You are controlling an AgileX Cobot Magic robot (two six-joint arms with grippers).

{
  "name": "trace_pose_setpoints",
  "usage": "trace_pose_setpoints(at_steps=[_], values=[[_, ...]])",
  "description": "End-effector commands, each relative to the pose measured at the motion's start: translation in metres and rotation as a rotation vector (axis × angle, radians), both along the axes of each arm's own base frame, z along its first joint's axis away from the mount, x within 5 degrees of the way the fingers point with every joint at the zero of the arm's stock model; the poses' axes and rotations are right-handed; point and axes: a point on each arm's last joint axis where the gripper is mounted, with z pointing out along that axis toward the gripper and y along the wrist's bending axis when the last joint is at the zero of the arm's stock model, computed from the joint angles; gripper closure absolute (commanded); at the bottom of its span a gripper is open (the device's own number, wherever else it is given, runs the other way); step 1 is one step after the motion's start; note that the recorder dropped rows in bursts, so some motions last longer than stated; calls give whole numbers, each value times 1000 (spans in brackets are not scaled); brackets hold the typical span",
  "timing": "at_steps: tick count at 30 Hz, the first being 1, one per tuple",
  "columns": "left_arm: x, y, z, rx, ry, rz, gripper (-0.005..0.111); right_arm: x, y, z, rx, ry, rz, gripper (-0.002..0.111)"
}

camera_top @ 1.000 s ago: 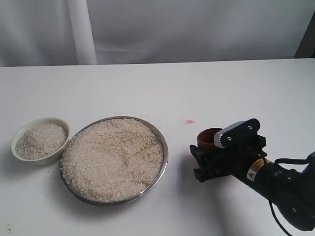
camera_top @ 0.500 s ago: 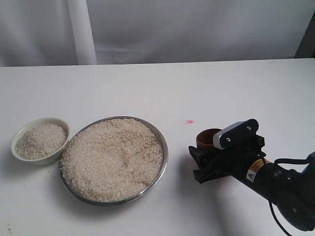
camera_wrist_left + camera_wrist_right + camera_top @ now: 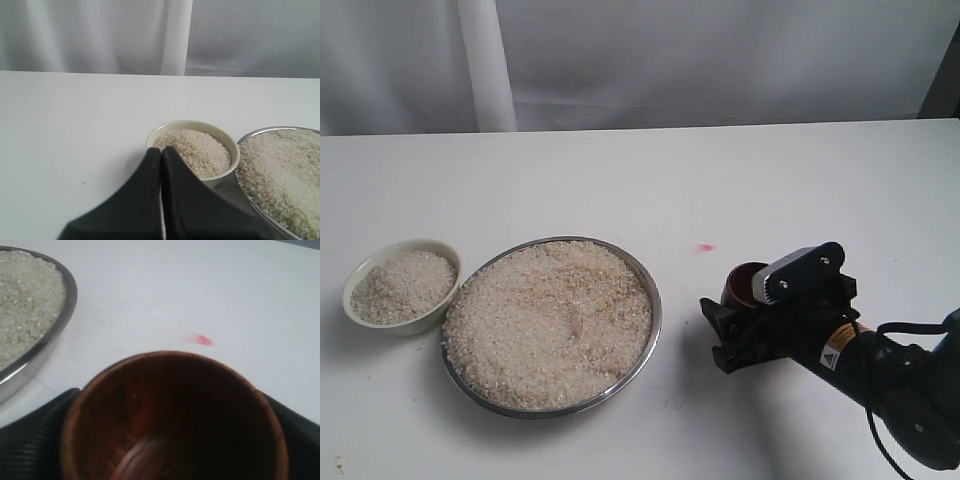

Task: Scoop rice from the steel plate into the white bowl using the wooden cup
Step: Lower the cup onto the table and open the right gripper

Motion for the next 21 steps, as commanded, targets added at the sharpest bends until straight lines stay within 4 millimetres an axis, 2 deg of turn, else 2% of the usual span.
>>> trace_pose_setpoints(at_steps=[1, 8, 17, 21], values=[[0, 0, 3, -7, -19, -3, 107, 3, 0, 4, 19, -47, 4, 29], [0, 0, 3, -7, -19, -3, 107, 3, 1, 8, 30, -68, 15, 29], [0, 0, 3, -7, -19, -3, 107, 0, 3, 31, 58, -139, 55, 29], [0, 0, 3, -7, -19, -3, 107, -7, 2, 44, 70, -171, 75, 29]])
